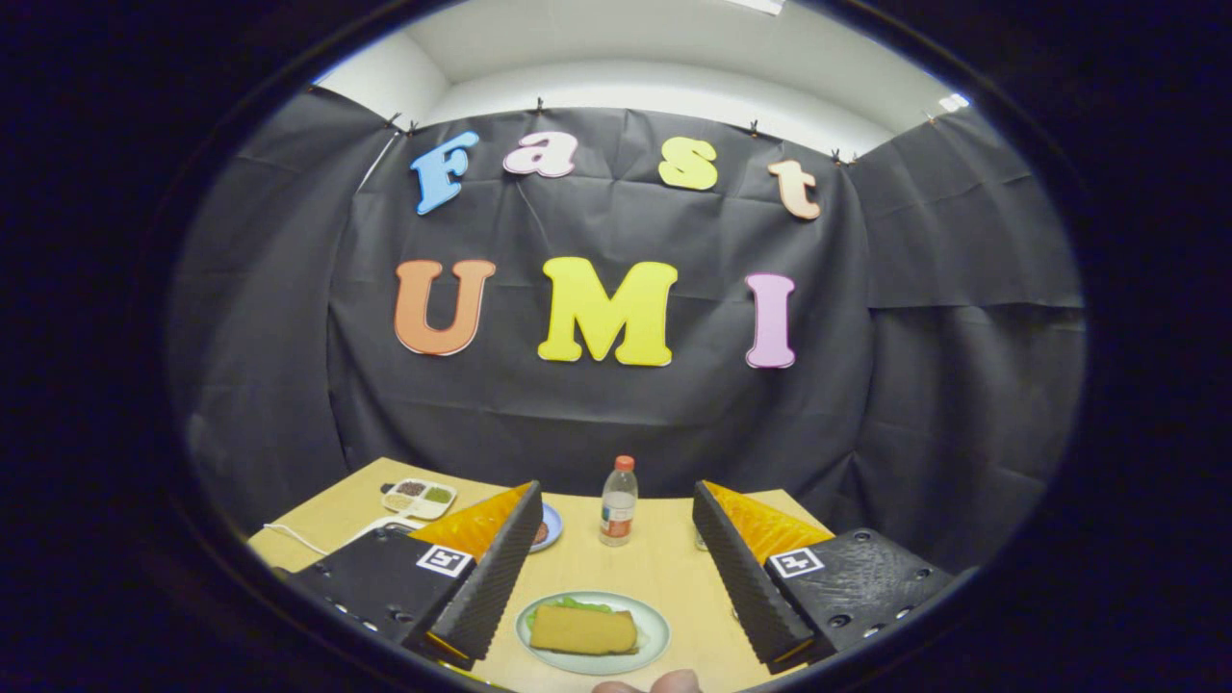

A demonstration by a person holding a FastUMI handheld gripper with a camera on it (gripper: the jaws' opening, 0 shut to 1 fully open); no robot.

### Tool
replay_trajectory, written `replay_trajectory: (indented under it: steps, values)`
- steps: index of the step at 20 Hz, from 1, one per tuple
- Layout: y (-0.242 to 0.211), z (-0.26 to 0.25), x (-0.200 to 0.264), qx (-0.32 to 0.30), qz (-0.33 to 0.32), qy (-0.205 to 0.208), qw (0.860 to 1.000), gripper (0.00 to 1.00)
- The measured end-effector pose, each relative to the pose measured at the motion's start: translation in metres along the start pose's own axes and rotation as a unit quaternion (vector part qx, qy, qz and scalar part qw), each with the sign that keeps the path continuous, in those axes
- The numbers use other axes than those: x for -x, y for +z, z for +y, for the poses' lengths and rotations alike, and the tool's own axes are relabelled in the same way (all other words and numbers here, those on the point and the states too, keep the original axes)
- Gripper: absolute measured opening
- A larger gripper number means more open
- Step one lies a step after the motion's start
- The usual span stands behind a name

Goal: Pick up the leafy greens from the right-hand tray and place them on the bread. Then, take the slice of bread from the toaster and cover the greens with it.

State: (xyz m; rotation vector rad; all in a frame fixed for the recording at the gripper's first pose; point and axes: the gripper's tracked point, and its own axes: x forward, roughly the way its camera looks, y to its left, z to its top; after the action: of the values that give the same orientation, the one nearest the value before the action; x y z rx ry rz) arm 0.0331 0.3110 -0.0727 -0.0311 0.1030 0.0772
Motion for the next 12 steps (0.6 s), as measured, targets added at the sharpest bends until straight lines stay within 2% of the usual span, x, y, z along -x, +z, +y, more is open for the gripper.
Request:
replay_trajectory:
  steps: [7,12]
  values:
    - [0.008,0.014,0.004,0.014,0.007,-0.002,1.000,0.96]
    - [0.019,0.012,0.006,0.001,0.000,-0.013,1.000,0.96]
